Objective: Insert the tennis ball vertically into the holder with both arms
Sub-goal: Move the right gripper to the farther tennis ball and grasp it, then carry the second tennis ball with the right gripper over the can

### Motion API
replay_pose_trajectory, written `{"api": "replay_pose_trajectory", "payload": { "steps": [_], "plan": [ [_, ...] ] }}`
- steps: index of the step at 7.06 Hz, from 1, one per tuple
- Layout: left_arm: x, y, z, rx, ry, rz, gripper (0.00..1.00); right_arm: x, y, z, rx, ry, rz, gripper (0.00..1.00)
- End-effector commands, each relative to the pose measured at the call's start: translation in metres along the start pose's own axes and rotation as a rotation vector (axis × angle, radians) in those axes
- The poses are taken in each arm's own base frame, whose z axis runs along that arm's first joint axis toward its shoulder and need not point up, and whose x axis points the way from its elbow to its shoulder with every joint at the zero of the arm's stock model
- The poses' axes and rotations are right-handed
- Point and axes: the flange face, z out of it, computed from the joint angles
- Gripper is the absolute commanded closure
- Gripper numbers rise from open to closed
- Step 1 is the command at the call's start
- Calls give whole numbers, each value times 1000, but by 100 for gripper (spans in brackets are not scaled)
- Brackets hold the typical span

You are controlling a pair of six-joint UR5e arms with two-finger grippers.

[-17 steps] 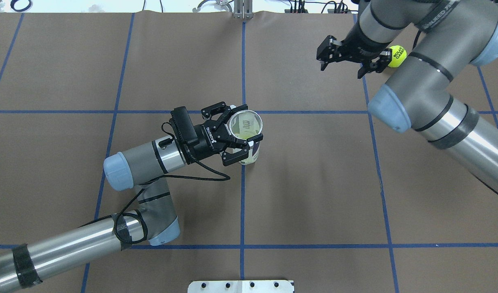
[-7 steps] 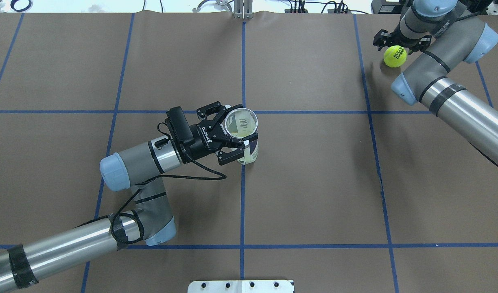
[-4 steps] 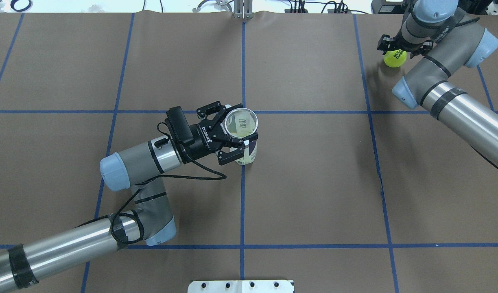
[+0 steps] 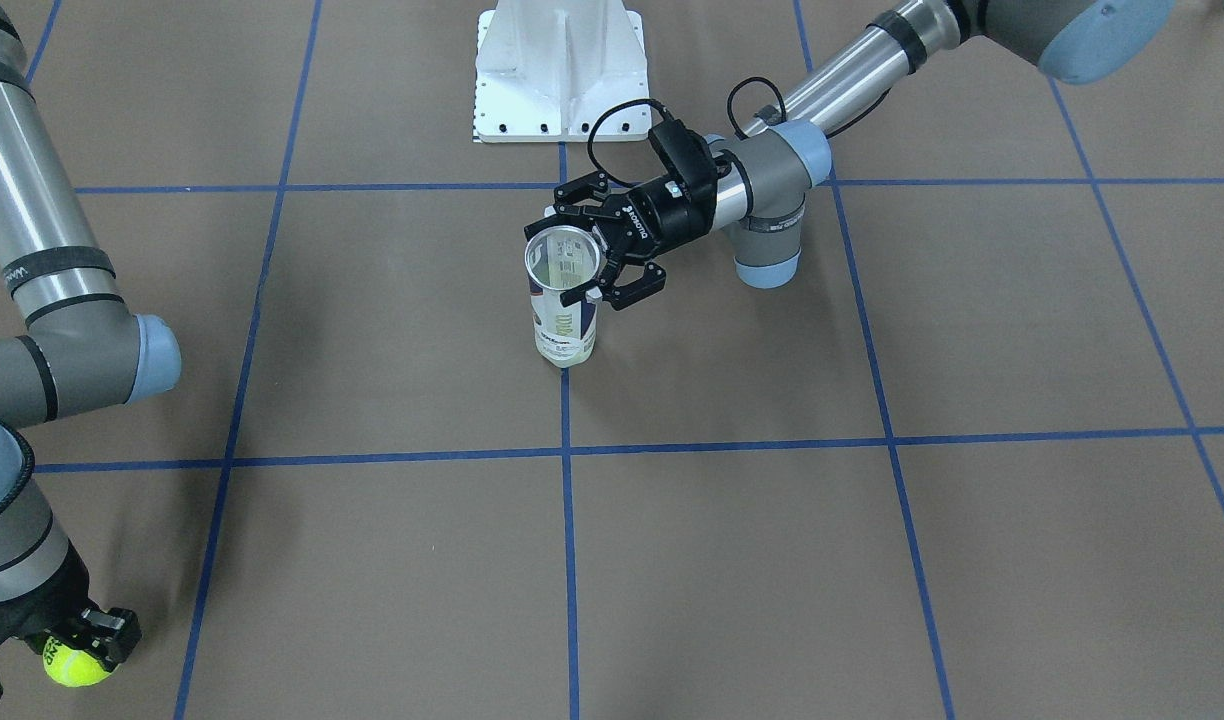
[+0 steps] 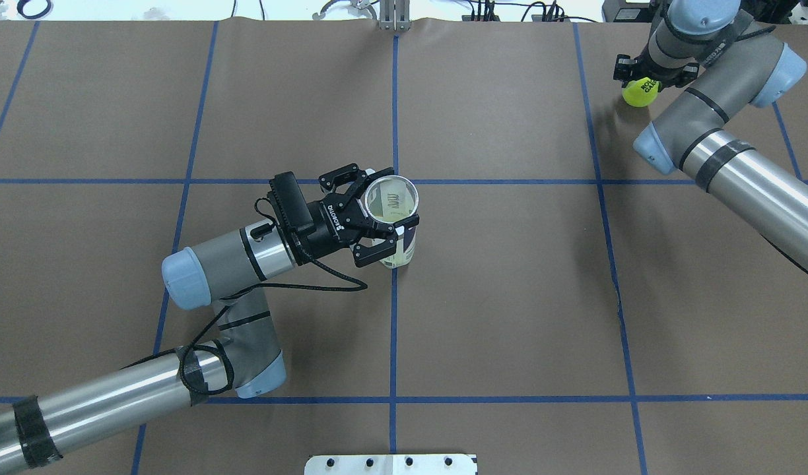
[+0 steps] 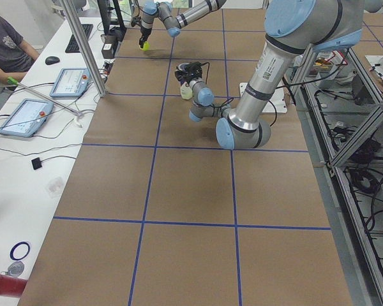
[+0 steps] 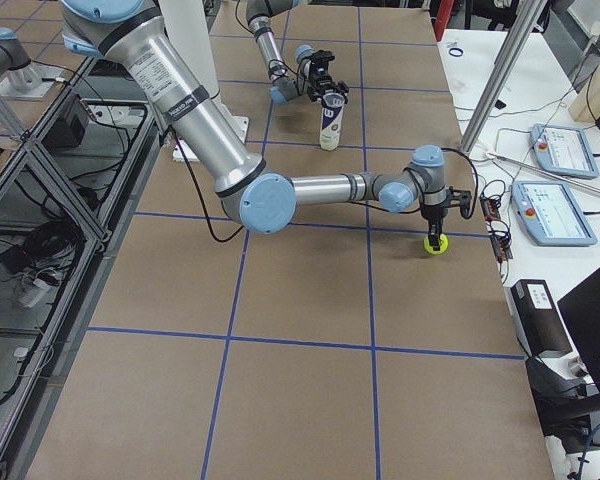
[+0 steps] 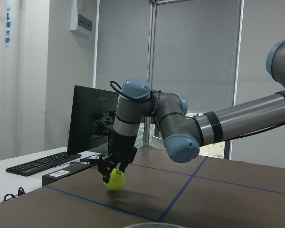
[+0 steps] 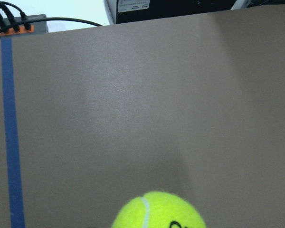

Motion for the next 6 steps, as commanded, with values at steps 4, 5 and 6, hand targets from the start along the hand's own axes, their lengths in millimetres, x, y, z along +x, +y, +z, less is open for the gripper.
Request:
{"api": "replay_pose_trajectory", "payload": {
  "steps": [4,5,6],
  "plan": [
    [0,0,0,1,0,-1,13,-140,94,-293,-255,-275,196,100],
    [0,0,0,1,0,-1,13,-162,159,-340,-316,-313,194,100],
    [-1,-1,0,1,-1,0,13,-184,196,-354,-363,-335,230,100]
  ]
}}
